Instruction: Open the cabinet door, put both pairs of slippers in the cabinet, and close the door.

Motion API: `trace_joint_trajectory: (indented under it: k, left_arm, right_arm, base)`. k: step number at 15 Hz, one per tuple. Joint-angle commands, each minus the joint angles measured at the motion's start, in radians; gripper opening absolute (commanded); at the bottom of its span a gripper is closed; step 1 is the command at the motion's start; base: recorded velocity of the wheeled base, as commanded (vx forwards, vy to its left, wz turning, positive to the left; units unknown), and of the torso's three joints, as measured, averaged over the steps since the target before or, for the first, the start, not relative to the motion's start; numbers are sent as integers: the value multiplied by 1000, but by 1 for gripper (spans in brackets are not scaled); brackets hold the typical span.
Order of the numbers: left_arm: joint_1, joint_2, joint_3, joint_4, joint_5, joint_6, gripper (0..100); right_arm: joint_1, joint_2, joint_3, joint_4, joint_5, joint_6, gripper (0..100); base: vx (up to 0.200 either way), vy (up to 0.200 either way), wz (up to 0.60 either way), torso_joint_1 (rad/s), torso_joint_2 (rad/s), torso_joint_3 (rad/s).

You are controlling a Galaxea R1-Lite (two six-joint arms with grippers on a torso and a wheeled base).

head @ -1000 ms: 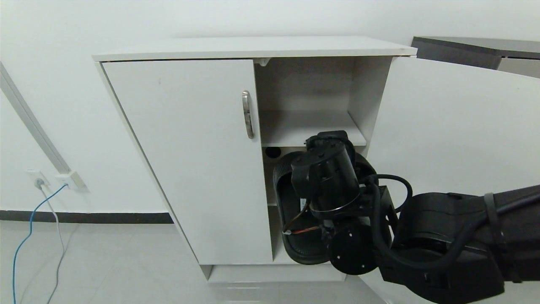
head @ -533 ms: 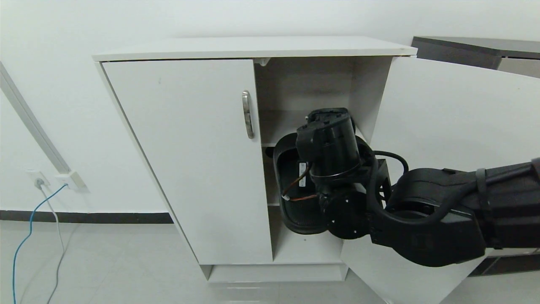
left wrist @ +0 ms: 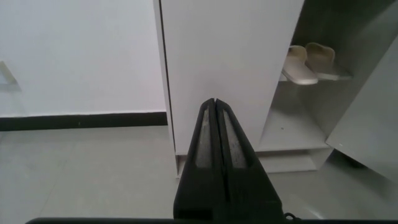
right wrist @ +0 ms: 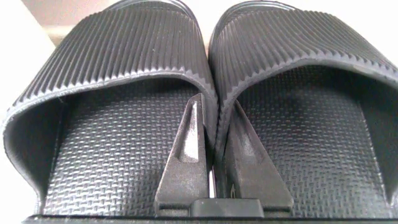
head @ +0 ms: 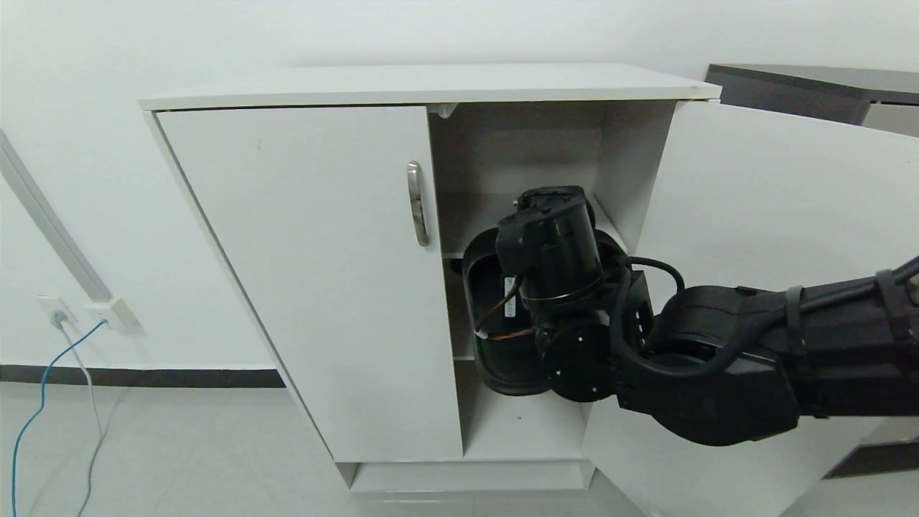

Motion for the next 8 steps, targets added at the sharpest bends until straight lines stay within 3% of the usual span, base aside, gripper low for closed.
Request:
trace_joint_trajectory:
  k: [1, 6, 8]
  left_arm:
    - [0, 1, 0, 0, -2, 0, 0]
    - [0, 1, 0, 0, -2, 0, 0]
    - [2, 1, 0, 0, 0, 0, 0]
  right_arm:
    - [-2, 2, 0, 0, 0, 0, 0]
    - [-5, 6, -2, 0, 0, -8, 0]
    - [-17, 23, -20, 2, 2, -8, 0]
  base:
    - [200, 0, 0, 7, 7, -2]
    - [200, 0, 0, 2, 1, 0]
    - [0, 0, 0, 0, 0, 0]
